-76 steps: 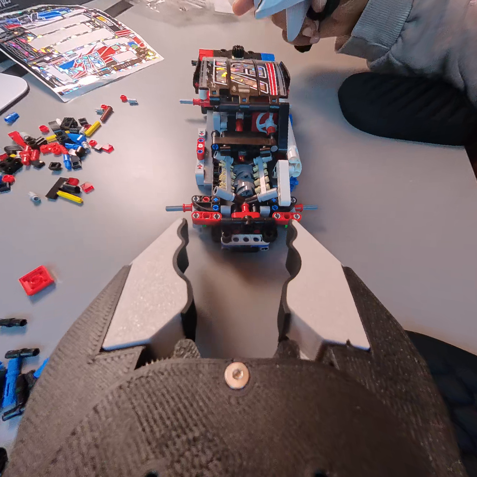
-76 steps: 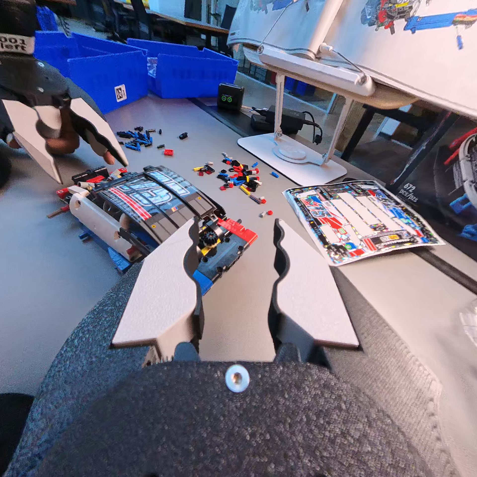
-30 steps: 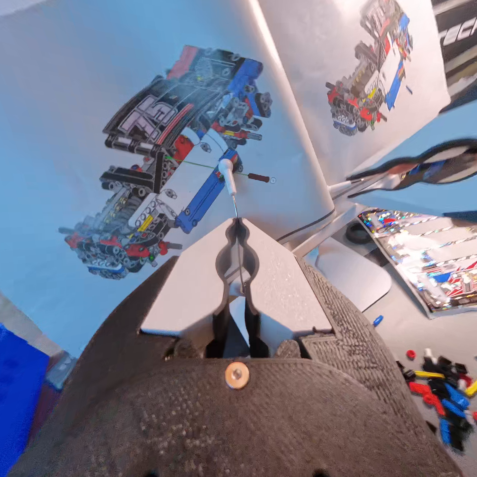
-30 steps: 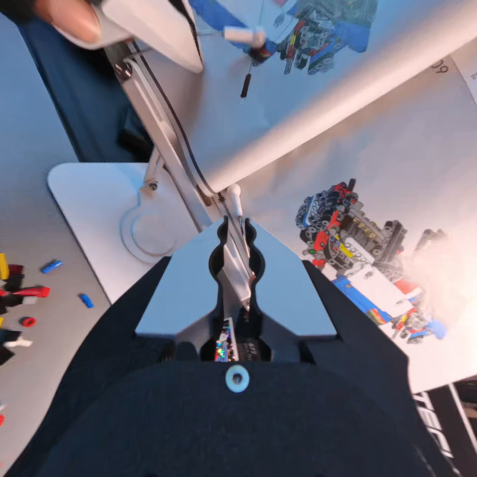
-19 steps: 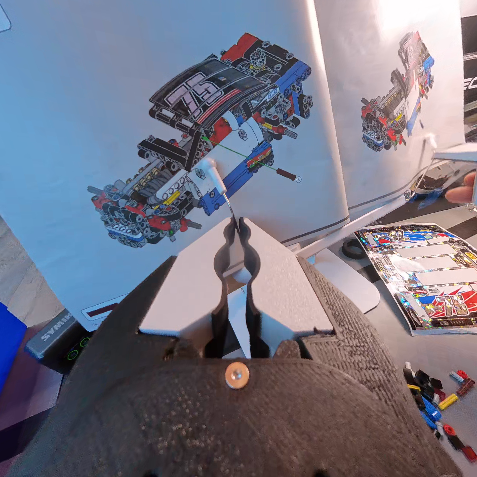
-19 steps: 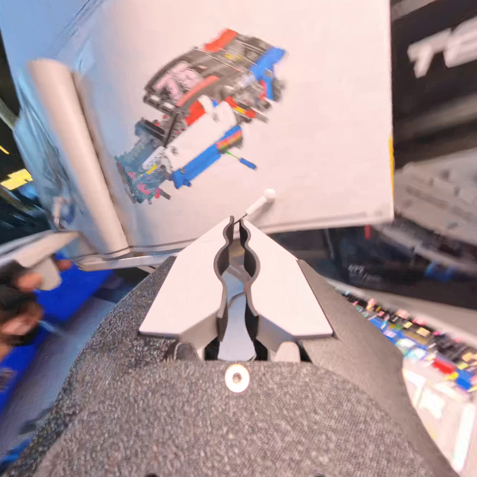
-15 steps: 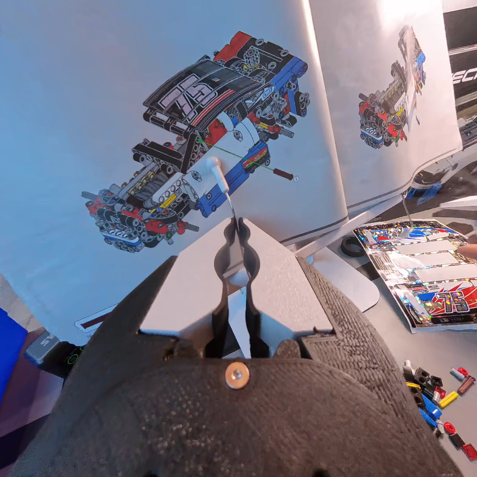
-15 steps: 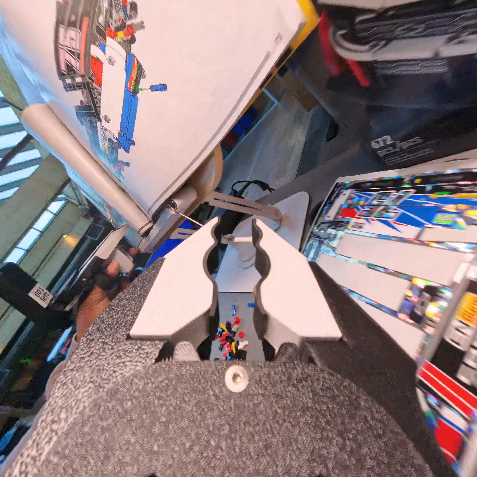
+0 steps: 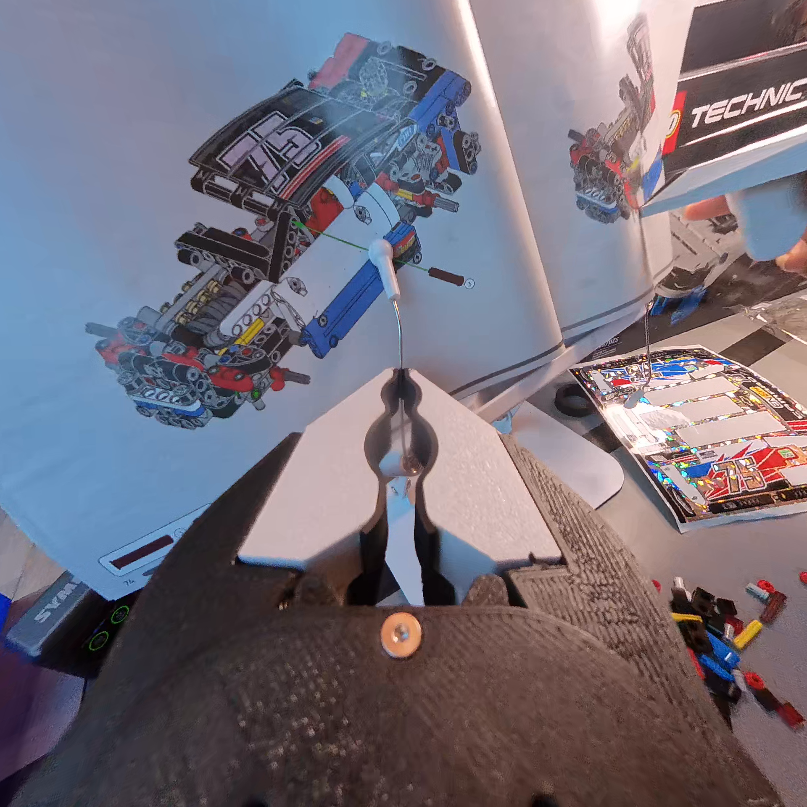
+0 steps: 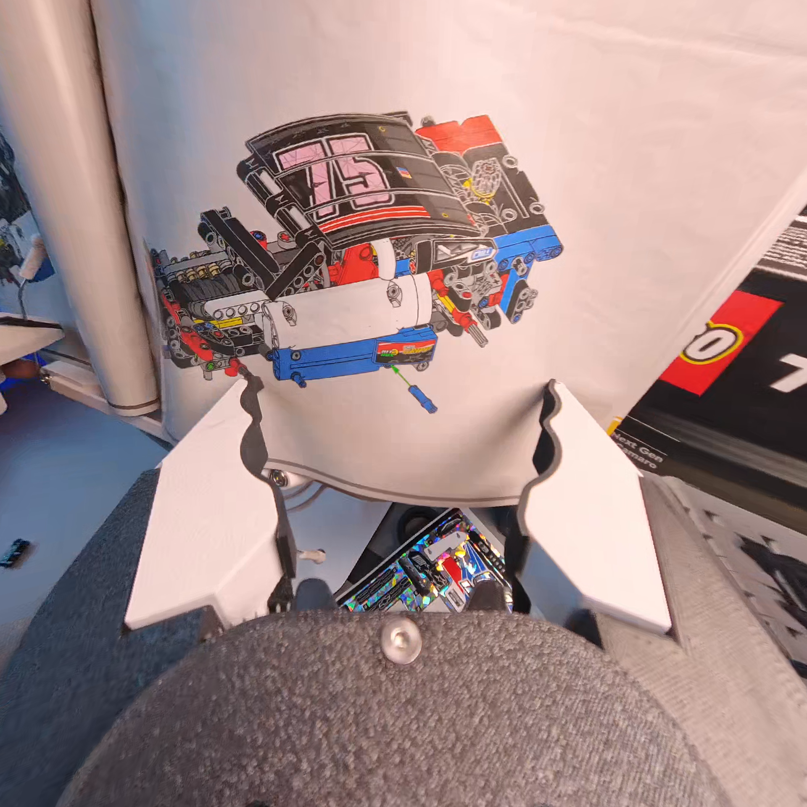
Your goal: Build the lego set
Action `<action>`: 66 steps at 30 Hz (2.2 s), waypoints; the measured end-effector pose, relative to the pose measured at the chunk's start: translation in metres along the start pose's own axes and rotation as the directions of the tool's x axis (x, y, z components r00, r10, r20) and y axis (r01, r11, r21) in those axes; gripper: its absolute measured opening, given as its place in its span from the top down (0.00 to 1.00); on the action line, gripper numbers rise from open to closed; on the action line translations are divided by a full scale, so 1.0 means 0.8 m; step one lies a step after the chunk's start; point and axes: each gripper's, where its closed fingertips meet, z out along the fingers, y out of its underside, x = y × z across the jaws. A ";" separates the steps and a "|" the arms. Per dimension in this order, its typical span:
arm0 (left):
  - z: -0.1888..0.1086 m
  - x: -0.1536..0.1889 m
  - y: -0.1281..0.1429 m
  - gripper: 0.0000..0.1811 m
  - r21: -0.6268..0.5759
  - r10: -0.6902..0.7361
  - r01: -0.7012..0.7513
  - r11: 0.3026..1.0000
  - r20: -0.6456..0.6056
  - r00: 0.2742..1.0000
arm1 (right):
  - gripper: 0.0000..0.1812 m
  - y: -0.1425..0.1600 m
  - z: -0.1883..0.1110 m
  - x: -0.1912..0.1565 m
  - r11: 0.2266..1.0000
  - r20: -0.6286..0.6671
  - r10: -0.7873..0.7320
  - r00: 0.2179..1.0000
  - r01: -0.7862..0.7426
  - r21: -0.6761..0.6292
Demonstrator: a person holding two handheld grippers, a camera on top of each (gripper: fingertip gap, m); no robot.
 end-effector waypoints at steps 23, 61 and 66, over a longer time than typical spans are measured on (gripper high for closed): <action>-0.018 -0.003 0.003 1.00 -0.002 -0.048 0.048 0.999 -0.057 0.997 | 0.94 -0.029 -0.077 -0.088 0.908 0.020 -0.384 0.923 0.374 0.187; -0.084 0.075 -0.131 0.98 0.099 -0.257 0.339 0.936 -0.467 0.846 | 0.78 -0.060 -0.152 -0.256 0.844 0.522 -0.289 0.802 -0.044 0.535; -0.092 0.072 -0.135 0.97 0.053 -0.416 0.550 0.833 -0.595 0.688 | 0.70 -0.056 -0.113 -0.187 0.910 0.556 0.011 0.831 -0.239 0.339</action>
